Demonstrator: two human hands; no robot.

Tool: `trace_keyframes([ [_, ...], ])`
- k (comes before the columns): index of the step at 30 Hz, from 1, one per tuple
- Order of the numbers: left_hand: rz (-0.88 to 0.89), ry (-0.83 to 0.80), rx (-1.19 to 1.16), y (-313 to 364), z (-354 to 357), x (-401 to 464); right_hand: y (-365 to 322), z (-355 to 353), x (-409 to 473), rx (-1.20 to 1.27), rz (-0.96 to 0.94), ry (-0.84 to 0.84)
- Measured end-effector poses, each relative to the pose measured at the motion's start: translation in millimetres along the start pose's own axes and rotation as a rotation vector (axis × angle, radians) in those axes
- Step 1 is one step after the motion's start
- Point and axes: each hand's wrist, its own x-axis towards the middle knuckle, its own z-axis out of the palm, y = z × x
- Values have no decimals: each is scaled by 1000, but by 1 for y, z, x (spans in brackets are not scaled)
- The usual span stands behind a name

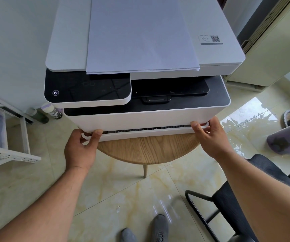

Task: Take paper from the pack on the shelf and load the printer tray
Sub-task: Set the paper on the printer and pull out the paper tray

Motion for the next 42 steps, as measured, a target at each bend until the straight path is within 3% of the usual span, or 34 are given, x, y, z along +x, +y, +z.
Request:
trace_keyframes([
  [15,-1,17,-30,1,2,-3,0,4,-3,100,41,31],
  [28,32,25,8,-2,1,3,-2,3,-3,9,-23,44],
  [42,11,46,-49,-2,6,-2,-4,6,-6,68,17,79],
])
